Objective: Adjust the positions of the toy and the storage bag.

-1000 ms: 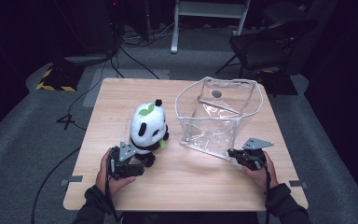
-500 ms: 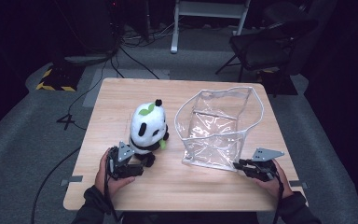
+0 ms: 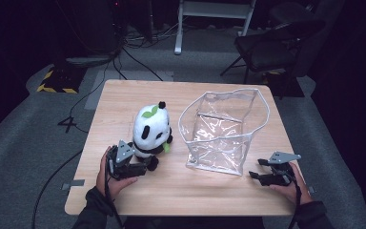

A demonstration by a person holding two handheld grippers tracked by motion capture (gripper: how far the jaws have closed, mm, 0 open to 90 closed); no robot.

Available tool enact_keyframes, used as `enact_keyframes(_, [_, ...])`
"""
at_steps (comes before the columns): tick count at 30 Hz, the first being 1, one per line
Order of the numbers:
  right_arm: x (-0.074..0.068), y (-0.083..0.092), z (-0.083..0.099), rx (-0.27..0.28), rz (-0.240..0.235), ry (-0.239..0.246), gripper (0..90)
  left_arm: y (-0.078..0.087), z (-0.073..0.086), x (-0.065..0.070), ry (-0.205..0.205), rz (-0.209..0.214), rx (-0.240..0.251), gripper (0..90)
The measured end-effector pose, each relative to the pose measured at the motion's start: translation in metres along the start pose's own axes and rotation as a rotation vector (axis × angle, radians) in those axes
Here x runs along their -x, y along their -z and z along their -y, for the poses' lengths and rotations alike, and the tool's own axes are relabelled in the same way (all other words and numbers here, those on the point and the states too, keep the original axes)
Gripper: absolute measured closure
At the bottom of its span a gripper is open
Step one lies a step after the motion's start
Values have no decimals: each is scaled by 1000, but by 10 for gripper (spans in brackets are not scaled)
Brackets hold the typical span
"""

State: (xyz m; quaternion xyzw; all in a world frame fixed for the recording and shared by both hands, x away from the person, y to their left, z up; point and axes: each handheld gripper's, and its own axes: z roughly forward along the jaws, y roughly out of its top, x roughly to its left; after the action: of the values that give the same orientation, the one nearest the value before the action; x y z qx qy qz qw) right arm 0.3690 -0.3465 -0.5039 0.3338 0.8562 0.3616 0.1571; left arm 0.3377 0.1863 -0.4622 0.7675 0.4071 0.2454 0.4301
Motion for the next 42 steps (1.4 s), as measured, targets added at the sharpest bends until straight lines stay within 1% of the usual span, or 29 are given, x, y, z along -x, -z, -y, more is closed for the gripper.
enact_keyframes(1, [0,0,0,0,0,0,288,0,0,0,0,0,0,157])
enact_keyframes(3, [3,0,2,14,13,-25,264,3,-5,0,12,0,24,157])
enact_keyframes(4, [5,-1,3,21,24,-33,239,4,-10,-1,11,13,34,157])
enact_keyframes(5, [5,-1,3,21,24,-33,239,4,-10,-1,11,13,34,157])
enact_keyframes(7, [5,-2,4,26,35,-44,221,7,-15,0,6,7,50,157])
enact_keyframes(10, [5,-3,4,33,45,-54,206,8,-23,0,17,21,74,156])
enact_keyframes(12, [5,-3,4,33,45,-54,206,7,-28,0,9,20,70,156])
enact_keyframes(13, [5,-3,4,33,45,-55,206,6,-29,0,7,31,72,156])
enact_keyframes(14, [5,-3,4,33,45,-55,206,5,-33,-1,-7,44,63,153])
enact_keyframes(18, [5,-3,4,33,45,-55,206,3,-36,-2,2,54,60,152])
enact_keyframes(20, [5,-3,4,33,45,-55,206,4,-40,-2,-12,47,50,151])
enact_keyframes(22, [5,-3,4,33,45,-55,206,6,-41,-3,-12,44,57,151])
enact_keyframes(24, [5,-3,4,32,45,-54,206,7,-45,-5,4,38,66,150])
enact_keyframes(27, [5,-3,4,32,45,-55,206,5,-47,-6,7,38,64,146])
enact_keyframes(29, [5,-3,4,33,45,-55,206,2,-49,-8,21,44,68,144])
enact_keyframes(30, [5,-3,4,33,45,-55,206,-3,-49,-10,30,35,56,116])
enact_keyframes(31, [5,-3,4,33,45,-55,206,-3,-49,-10,30,35,56,93])
enact_keyframes(33, [5,-3,4,32,45,-54,206,-10,-49,-13,46,46,27,84])
enact_keyframes(34, [5,-3,4,33,45,-55,206,-13,-49,-13,46,56,18,81])
enact_keyframes(36, [5,-3,4,32,46,-54,206,-18,-50,-13,33,64,11,35])
enact_keyframes(38, [5,-3,4,34,45,-55,206,-22,-52,-12,22,55,10,0])
enact_keyframes(40, [5,-3,4,33,45,-55,206,-25,-54,-10,17,42,16,0])
enact_keyframes(41, [5,-3,4,33,45,-55,206,-26,-54,-8,2,29,19,6])
enact_keyframes(42, [5,-3,4,33,45,-55,206,-26,-54,-8,-3,27,23,64])
